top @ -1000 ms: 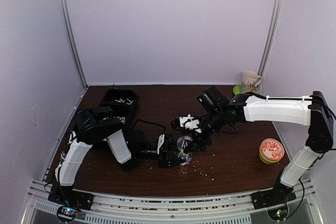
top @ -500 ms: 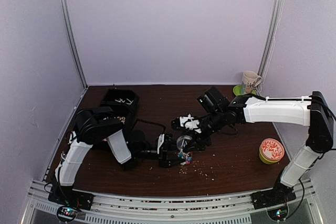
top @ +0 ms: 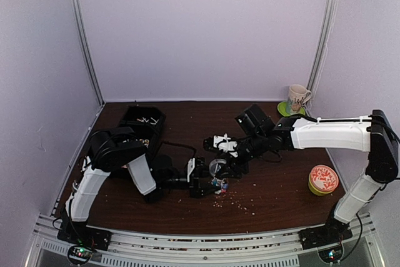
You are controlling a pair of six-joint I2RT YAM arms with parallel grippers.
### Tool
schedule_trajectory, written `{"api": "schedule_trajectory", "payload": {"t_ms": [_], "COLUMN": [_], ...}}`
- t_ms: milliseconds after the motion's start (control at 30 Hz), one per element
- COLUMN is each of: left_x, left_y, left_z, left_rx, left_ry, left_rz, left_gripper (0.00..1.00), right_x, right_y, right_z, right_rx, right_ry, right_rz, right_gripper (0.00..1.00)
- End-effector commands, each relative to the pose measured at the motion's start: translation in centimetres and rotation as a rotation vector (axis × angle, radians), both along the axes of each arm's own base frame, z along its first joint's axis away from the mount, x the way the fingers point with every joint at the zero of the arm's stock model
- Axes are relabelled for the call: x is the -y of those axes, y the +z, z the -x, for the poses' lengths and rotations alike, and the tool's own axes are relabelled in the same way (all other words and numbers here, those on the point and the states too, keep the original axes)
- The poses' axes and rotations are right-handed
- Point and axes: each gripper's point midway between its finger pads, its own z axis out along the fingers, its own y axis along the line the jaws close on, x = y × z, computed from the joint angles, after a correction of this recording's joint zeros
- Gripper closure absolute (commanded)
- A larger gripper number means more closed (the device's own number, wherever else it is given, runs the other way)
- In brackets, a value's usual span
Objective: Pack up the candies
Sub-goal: Place the packed packing bottle at the center of the board.
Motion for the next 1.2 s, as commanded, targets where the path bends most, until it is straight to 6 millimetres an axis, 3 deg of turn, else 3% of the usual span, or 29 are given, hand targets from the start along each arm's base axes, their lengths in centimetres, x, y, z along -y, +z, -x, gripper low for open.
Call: {"api": "schedule_trajectory", "payload": {"t_ms": [0,233,333,367,533,800,1167], "left_x": [-1.1,-1.6,-2.0,-2.1,-2.6,-2.6,-2.4], "left_y": [-4.1,-3.5,-3.3,-3.1,-3.0,-3.0,-3.2], "left_z": [-2.8,-2.8,-3.1,-3.2,-3.9,-3.9,-3.8], "left_rx": [-0.077,-0.063,-0.055,-0.052,-0.045,-0.041,-0.045], "left_ry": [0.179,0.196,0.226,0.237,0.291,0.295,0.283], "left_rz": [-0.113,-0.090,-0.084,-0.082,-0.088,-0.087,-0.087], "left_gripper": [0.44,0.24,0.05,0.03,0.02,0.02,0.02], "right_x": [0.3,0.8,1.1,1.3,2.1,2.9,0.5], "right_y": [-1.0,-0.6,-0.1,0.1,1.5,3.4,4.4], "right_z": [-1.3,-2.2,-3.0,-3.2,-5.5,-11.9,-21.9], "right_rx": [-0.010,0.007,0.013,0.018,0.050,0.102,0.136], "right_ry": [-0.139,-0.177,-0.208,-0.217,-0.298,-0.473,-0.633], "right_rz": [0.016,0.017,0.009,0.007,-0.007,-0.005,-0.032], "right_gripper": [0.41,0.41,0.42,0.42,0.41,0.42,0.42]}}
